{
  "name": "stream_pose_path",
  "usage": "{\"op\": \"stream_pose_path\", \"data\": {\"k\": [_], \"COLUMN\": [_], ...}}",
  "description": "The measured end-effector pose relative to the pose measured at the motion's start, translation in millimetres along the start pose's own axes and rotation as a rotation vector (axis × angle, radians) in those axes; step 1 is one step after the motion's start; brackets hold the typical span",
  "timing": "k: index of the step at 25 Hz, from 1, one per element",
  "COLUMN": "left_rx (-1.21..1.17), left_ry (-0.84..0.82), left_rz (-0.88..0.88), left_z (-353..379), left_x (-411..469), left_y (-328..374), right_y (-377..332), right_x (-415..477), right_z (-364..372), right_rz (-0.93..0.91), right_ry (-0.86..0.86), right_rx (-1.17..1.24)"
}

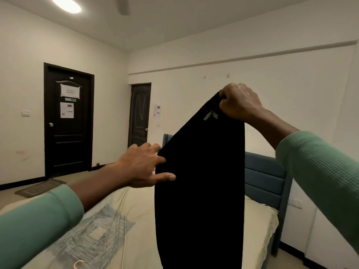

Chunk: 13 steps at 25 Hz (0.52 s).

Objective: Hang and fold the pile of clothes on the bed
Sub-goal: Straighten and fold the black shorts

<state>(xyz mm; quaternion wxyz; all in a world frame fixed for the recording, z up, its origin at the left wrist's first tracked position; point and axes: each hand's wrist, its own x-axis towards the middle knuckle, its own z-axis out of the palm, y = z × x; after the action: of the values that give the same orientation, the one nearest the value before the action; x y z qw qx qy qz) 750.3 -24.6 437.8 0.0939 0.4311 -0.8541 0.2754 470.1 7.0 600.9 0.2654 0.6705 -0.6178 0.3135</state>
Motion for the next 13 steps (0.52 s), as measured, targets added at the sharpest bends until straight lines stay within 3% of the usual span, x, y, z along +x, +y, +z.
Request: {"op": "stream_pose_path", "data": {"k": [3, 7, 10, 13], "left_rx": [0.070, -0.043, 0.057, 0.000], "left_ry": [0.118, 0.278, 0.280, 0.348], "left_rz": [-0.033, -0.345, -0.469, -0.563], "left_z": [-27.5, -103.7, -156.0, -188.6], "left_x": [-13.0, -10.8, -4.5, -0.5], "left_y": [-43.0, -110.9, -142.5, -149.6], "right_y": [36.0, 40.7, 12.0, -6.3], "right_x": [0.7, -5.4, -8.6, -10.5], "right_z": [8.8, 22.2, 13.8, 0.4], "right_rz": [-0.072, -0.344, -0.485, -0.641], "right_ry": [-0.110, -0.215, -0.112, 0.052], "right_rx": [-0.056, 0.172, 0.380, 0.184]}}
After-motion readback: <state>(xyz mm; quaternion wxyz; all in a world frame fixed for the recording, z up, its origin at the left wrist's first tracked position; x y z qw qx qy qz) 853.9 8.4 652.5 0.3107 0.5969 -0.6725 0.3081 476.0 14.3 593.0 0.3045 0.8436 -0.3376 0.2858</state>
